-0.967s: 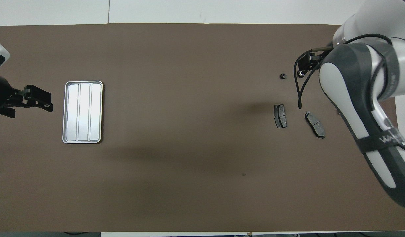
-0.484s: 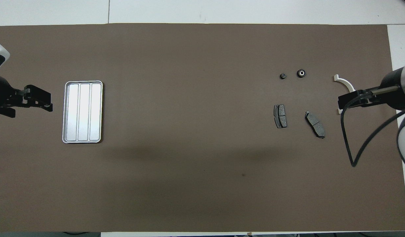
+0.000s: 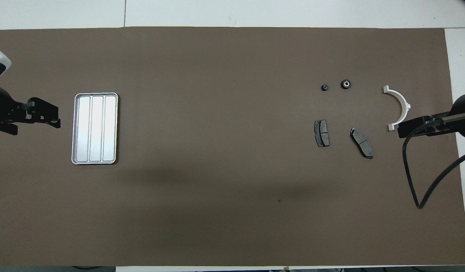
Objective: Place bearing gear from tray to pile
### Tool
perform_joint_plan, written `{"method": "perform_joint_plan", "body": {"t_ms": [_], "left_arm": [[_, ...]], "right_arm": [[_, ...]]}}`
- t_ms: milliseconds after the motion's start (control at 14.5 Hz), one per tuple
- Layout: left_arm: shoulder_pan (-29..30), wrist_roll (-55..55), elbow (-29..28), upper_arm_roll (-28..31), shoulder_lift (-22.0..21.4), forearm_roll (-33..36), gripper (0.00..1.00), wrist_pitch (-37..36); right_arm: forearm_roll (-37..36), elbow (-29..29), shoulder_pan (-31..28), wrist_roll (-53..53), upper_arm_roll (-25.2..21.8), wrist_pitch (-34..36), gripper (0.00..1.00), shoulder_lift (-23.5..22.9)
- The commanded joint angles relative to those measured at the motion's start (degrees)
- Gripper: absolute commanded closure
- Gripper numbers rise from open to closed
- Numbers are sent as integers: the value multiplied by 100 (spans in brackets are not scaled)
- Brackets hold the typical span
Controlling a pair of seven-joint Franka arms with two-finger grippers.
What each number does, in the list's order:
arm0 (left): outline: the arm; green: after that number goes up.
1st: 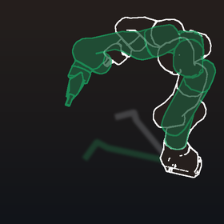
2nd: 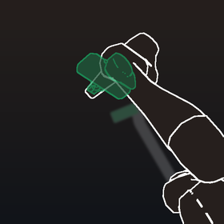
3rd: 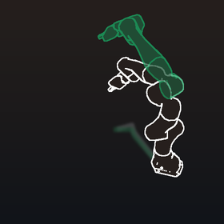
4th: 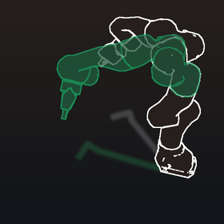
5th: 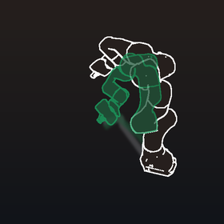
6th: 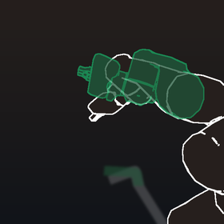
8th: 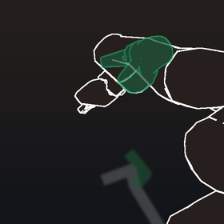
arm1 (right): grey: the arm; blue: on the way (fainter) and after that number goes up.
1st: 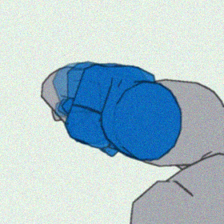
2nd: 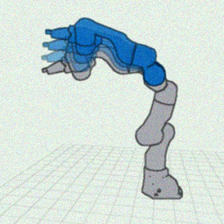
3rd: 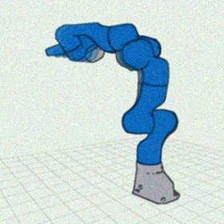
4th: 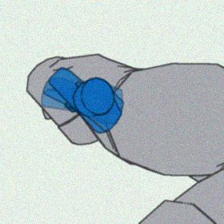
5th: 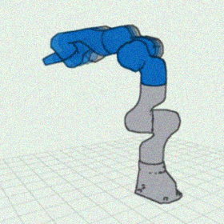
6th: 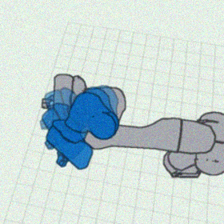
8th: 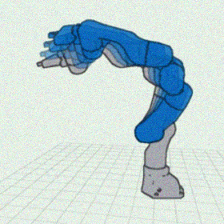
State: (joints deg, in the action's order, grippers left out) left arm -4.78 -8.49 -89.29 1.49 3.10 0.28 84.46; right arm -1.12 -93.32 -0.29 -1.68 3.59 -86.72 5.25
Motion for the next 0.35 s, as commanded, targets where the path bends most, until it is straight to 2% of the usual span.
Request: {"method": "perform_joint_plan", "body": {"t_ms": [0,276], "left_arm": [[-14,5,-150,18,-152,-37,0,-43],[-14,5,-150,18,-152,-37,0,-43]], "right_arm": [[130,-11,-77,-104,2,32,0,46],[68,-11,-112,-104,-33,23,0,37]]}}
